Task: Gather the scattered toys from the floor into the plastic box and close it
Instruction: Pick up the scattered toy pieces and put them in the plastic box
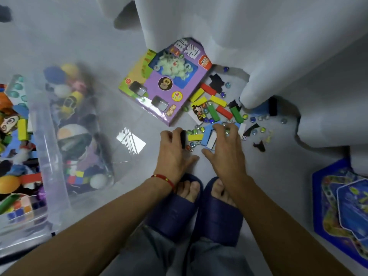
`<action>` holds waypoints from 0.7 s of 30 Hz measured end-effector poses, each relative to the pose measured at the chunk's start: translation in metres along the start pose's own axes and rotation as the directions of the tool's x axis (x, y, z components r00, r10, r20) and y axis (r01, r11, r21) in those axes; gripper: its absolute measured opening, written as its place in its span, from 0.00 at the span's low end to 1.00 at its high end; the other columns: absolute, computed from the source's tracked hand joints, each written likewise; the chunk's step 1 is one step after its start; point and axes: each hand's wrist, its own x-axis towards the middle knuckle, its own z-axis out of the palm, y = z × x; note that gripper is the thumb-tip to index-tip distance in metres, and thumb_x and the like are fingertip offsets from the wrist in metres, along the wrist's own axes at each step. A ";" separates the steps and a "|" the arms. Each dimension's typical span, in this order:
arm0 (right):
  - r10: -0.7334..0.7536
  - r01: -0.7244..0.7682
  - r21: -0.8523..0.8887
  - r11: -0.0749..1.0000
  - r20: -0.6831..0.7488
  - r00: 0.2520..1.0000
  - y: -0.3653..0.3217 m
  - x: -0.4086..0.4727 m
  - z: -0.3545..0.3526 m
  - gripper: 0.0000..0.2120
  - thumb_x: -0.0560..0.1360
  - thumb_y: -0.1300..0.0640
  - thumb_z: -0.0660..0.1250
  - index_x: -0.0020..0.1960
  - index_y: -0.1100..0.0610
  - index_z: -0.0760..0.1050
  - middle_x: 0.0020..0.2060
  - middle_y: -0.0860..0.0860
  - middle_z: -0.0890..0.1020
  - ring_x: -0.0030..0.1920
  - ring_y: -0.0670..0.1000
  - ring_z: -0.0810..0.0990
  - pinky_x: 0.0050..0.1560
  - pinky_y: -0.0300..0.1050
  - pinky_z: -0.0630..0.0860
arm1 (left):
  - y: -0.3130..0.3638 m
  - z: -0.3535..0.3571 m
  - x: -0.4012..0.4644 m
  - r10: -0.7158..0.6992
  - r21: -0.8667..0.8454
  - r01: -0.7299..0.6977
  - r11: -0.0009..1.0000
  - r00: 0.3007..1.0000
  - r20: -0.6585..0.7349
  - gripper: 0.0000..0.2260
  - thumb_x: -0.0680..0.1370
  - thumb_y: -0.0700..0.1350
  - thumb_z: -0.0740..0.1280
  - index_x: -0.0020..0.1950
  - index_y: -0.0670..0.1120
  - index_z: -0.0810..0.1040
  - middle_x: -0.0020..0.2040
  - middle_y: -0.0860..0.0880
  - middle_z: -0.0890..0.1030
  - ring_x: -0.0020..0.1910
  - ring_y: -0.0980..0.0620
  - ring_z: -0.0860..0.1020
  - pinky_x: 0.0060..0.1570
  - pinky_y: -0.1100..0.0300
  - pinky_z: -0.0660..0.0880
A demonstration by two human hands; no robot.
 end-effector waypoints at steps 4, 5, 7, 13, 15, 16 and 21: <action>-0.077 0.077 -0.003 0.997 -0.010 0.997 0.010 0.002 0.006 0.33 0.73 0.49 0.75 0.73 0.50 0.65 0.72 0.56 0.64 0.69 0.58 0.69 0.54 0.52 0.77 | 0.002 0.004 0.010 0.053 0.066 -0.052 0.996 0.999 -0.008 0.36 0.67 0.52 0.80 0.69 0.46 0.66 0.62 0.44 0.68 0.52 0.53 0.67 0.51 0.63 0.71; -0.100 0.100 -0.020 0.995 -0.005 0.995 0.012 0.003 0.007 0.34 0.73 0.48 0.75 0.74 0.50 0.64 0.71 0.55 0.65 0.68 0.58 0.69 0.53 0.52 0.77 | 0.002 0.003 0.014 0.069 0.075 -0.068 0.995 0.998 -0.009 0.35 0.68 0.52 0.79 0.68 0.46 0.67 0.61 0.44 0.69 0.50 0.53 0.68 0.48 0.62 0.70; -0.134 0.134 -0.047 0.990 -0.005 0.991 0.012 0.005 0.010 0.34 0.73 0.46 0.74 0.74 0.49 0.64 0.70 0.54 0.67 0.66 0.57 0.70 0.50 0.51 0.77 | 0.001 0.000 0.021 0.104 0.105 -0.104 0.989 0.995 -0.001 0.31 0.69 0.50 0.79 0.66 0.45 0.69 0.59 0.43 0.71 0.47 0.50 0.72 0.44 0.60 0.70; -0.184 0.184 0.006 0.983 -0.009 0.983 0.011 0.010 0.020 0.27 0.74 0.53 0.74 0.70 0.52 0.68 0.60 0.55 0.71 0.58 0.56 0.74 0.50 0.47 0.74 | -0.002 -0.003 0.027 0.122 0.154 -0.123 0.980 0.992 0.016 0.18 0.74 0.47 0.75 0.60 0.43 0.75 0.54 0.43 0.74 0.45 0.45 0.75 0.45 0.53 0.77; -0.186 0.186 0.071 0.980 -0.010 0.983 0.015 0.012 0.021 0.28 0.72 0.58 0.75 0.69 0.54 0.69 0.60 0.56 0.72 0.57 0.56 0.75 0.52 0.48 0.75 | -0.001 -0.004 0.029 0.103 0.120 -0.103 0.987 0.995 0.002 0.14 0.75 0.46 0.74 0.58 0.44 0.77 0.53 0.44 0.75 0.45 0.46 0.75 0.47 0.54 0.77; -0.183 0.184 0.107 0.977 -0.014 0.983 0.017 0.012 0.020 0.28 0.71 0.59 0.76 0.68 0.55 0.70 0.59 0.56 0.72 0.56 0.57 0.75 0.52 0.49 0.75 | -0.001 -0.003 0.030 0.098 0.112 -0.097 0.989 0.995 -0.002 0.13 0.75 0.46 0.73 0.57 0.45 0.77 0.53 0.45 0.75 0.45 0.47 0.75 0.47 0.55 0.77; -0.210 0.216 0.200 0.956 -0.048 0.976 0.028 0.014 0.014 0.26 0.68 0.64 0.75 0.63 0.55 0.71 0.54 0.55 0.75 0.51 0.57 0.77 0.50 0.55 0.78 | -0.001 -0.002 0.035 0.110 0.114 -0.107 0.988 0.994 -0.018 0.09 0.77 0.46 0.71 0.55 0.46 0.78 0.52 0.45 0.77 0.44 0.49 0.75 0.45 0.59 0.75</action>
